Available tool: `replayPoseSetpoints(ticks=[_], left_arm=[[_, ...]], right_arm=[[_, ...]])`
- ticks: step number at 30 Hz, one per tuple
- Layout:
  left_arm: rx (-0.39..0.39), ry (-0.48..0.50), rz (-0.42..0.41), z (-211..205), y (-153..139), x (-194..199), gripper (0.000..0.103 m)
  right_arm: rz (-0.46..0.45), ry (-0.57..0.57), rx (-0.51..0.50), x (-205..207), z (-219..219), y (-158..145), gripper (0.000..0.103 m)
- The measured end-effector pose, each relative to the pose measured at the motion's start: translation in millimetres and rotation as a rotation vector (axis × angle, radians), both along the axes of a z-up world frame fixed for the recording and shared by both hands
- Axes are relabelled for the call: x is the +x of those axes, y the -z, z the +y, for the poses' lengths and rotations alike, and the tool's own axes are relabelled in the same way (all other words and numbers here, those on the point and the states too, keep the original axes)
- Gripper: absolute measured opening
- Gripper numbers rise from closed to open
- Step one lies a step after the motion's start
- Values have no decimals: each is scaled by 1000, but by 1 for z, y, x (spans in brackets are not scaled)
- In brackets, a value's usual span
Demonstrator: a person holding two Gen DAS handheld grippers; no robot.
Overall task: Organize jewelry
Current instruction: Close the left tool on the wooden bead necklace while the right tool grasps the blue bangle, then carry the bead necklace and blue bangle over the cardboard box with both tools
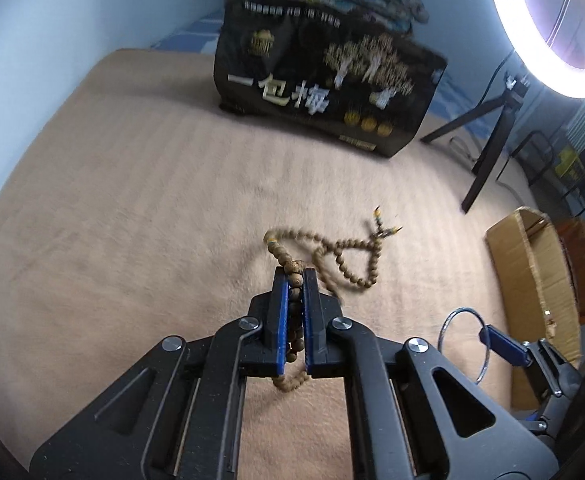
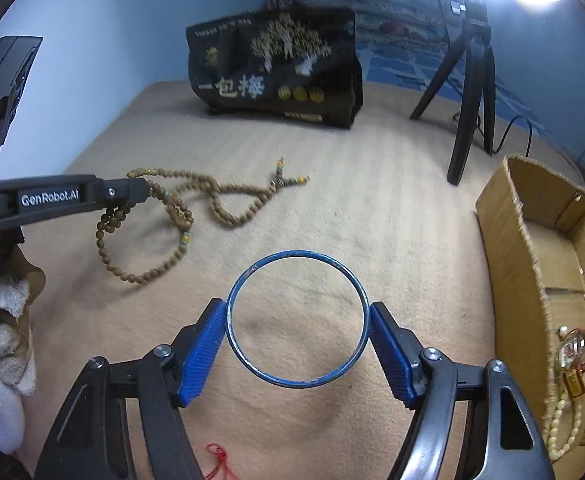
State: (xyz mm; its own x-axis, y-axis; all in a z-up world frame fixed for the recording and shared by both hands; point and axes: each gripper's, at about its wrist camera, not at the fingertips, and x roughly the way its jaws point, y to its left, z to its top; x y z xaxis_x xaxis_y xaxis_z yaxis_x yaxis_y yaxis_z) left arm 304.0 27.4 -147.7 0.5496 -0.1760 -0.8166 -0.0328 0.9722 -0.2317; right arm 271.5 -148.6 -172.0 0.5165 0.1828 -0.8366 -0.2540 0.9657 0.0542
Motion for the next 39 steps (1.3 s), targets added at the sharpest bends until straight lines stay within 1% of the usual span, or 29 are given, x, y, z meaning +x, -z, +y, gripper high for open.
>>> replayPoseSetpoints(ticks=[10,13,19,24,29,39], left_arm=[[-51,1,-90,6,-45,-19,4],[-70,5,-118,6,-61,-26,4],[-75,38,-183,-3,-93,-39,4],[-89,74,-227,-16,-118,-50,4],[-102,111,-268,-32,-141,-61,4],[-138,199,-325,-81,-176,-78,4]], right_arm=[[-56,-12,9,-12,-3,-29,74],[-76,-5,19,-17,-9,-41,73],[-121,12,34,-28,-26,-66,73],[-154,44,48,-38,-49,-88,73],[-175,72,49,-49,-73,-103,73],[-196,139,37,-76,-130,-120,73]])
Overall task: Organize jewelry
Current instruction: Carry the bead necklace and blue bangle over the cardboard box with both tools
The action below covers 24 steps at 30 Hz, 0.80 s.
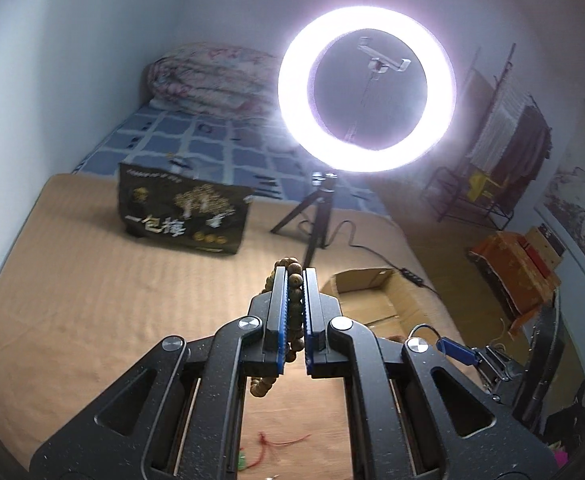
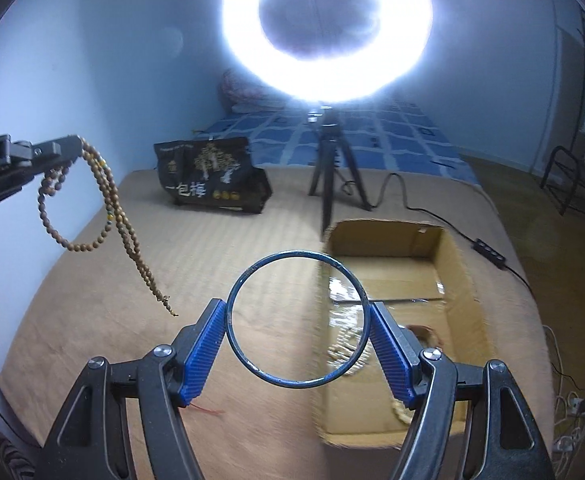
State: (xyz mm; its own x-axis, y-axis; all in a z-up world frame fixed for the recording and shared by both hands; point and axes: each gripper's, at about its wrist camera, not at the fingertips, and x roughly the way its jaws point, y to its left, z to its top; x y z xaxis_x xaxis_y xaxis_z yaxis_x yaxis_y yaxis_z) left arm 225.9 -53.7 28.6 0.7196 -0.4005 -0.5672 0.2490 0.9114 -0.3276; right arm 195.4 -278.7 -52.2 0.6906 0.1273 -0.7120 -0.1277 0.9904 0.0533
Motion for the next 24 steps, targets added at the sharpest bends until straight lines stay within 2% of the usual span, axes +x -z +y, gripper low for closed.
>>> replayPoseSetpoints(ticks=[14,24], left_arm=[[1,138,-56,-96,-32,7,4],[10,212,-67,-152,-38,22,4]], right_arm=[[24,102,17,-22,-78,1,74],[60,124,35,-24,-105,13,74]])
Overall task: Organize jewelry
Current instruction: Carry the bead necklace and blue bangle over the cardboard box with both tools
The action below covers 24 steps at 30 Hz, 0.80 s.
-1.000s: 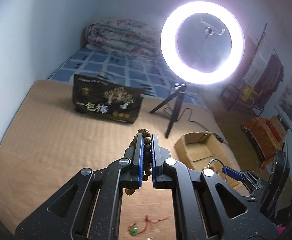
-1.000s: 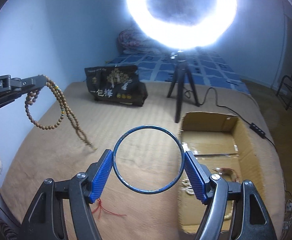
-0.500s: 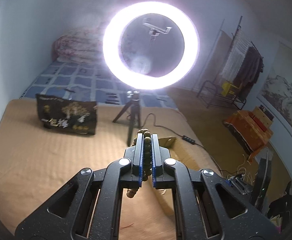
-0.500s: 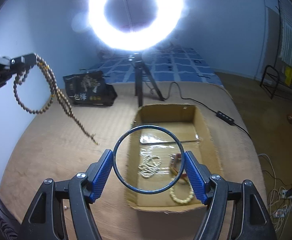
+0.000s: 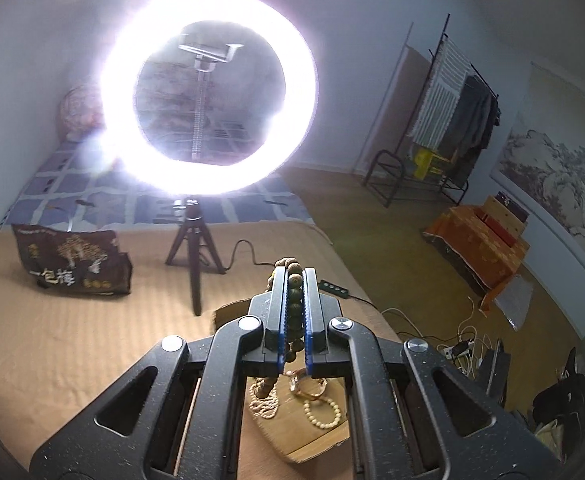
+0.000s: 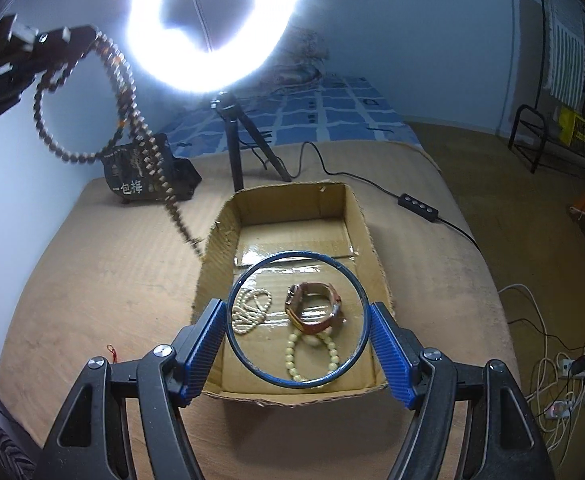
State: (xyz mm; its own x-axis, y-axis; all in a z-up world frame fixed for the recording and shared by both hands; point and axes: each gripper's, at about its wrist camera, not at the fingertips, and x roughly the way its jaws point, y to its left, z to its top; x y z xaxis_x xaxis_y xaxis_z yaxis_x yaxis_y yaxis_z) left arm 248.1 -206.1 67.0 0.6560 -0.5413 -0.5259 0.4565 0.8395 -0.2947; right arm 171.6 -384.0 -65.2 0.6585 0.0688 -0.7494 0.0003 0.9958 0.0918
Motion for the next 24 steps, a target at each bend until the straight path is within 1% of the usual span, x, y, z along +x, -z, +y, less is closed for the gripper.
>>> replayPoseSetpoints(ticks=[5,10,24], left_arm=[[17,21,19,-24,13,9,4],[46,24,58,-41,38,23,4],[121,24,135,-65,99,57,4]], right_arm=[[10,12,15,1,-9,5,74],[29,16,26,7,-14,15,74],[111,11,29,28,-14,51,74]])
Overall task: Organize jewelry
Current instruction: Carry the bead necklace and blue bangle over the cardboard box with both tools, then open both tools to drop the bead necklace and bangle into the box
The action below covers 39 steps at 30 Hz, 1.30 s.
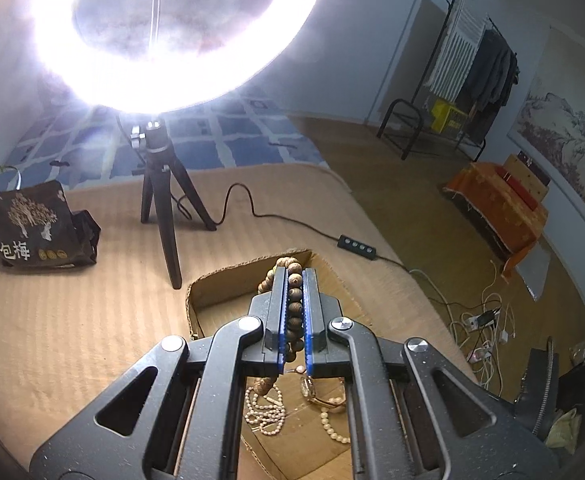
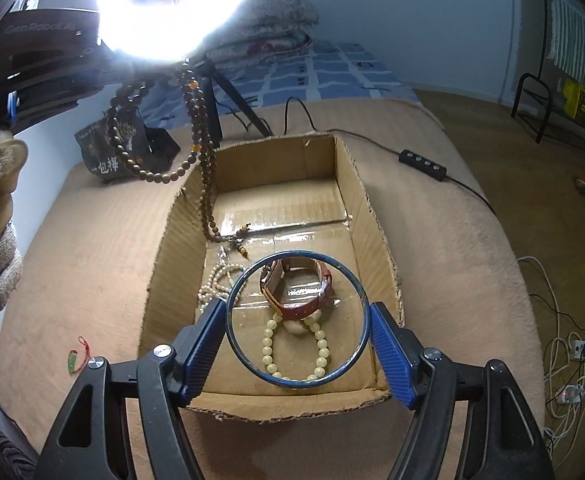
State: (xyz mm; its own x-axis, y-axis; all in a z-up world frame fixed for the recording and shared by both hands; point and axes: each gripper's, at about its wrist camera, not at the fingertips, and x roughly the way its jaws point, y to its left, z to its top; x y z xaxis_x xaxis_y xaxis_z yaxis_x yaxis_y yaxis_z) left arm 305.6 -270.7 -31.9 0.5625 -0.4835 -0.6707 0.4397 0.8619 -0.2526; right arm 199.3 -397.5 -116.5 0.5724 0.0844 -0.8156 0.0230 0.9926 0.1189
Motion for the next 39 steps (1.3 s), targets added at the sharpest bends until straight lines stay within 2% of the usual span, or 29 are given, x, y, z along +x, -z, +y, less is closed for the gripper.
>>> replayPoseSetpoints(ticks=[7,14,15,16,17,18,19,27,39], left_arm=[[25,18,45,-9,23,8,4],[51,46,67,-17,33,8,4],[54,50,68,-17,33,8,7],[61,51,66,-18,34,7,17],[66,50,66,-19,34,6,25],[70,46,65,-19,34,5,41],[68,42,63,-18,34,4,45],[67,19,71,-4,32,0,45],[76,-25,51,37,15,-16,45]], right_arm=[[28,-2,-10,6,1,12,74],[39,-15,-25,7,6,17,74],[40,-15,-31,7,6,17,75],[41,-14,-37,7,7,18,76],[42,-13,-42,7,7,18,82],[38,-11,-49,6,8,17,88],[33,-10,-54,6,9,16,90],[17,-10,-73,4,12,6,90],[-27,-15,-104,-9,25,-21,93]])
